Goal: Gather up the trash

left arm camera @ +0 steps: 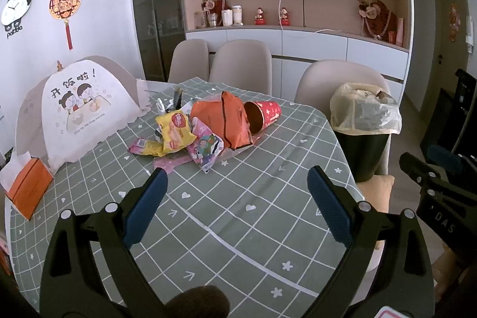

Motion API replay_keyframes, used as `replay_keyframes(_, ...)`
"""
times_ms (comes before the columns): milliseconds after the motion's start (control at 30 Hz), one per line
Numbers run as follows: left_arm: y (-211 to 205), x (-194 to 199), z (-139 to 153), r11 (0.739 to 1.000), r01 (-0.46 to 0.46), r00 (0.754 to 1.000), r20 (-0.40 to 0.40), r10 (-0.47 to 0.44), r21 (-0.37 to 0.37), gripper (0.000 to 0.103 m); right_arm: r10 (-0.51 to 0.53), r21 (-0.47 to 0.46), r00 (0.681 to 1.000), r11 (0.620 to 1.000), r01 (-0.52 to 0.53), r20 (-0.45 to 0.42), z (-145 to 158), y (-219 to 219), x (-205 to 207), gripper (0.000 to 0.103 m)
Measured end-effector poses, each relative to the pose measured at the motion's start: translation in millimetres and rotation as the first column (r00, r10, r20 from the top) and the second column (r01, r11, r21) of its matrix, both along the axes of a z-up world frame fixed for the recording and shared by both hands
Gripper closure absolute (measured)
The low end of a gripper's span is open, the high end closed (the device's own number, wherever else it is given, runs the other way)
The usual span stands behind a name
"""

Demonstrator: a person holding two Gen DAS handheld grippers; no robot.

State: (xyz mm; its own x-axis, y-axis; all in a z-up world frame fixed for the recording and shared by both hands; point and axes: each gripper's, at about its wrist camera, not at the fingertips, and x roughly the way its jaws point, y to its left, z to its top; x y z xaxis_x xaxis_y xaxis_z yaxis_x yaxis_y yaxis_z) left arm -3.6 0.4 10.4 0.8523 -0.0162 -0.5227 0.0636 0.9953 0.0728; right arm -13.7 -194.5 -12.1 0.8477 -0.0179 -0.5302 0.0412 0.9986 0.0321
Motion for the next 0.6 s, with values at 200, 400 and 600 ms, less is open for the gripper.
replay_keyframes(200, -3.1, 2.3, 3.4, 1.0, 0.0, 1.0, -0.002, 0.0, 0.0, 0.013, -0.003, 0.009, 1.0, 1.0, 0.003, -0.003, 0.4, -1.4, -0.3, 0.048)
replay_keyframes(400, 0.9, -0.2, -0.4, 1.0, -0.003, 1.0, -0.001, 0.003, -0.002, 0.012, -0.003, 0.007, 1.0, 1.0, 0.003, -0.004, 0.2, -2.3, -0.4, 0.048)
replay_keyframes(600, 2.2, -1.1, -3.1, 1.0, -0.003, 1.0, 0.0, 0.003, -0.004, 0.013, -0.004, 0.007, 1.0, 1.0, 0.004, -0.001, 0.3, -2.2, -1.3, 0.048)
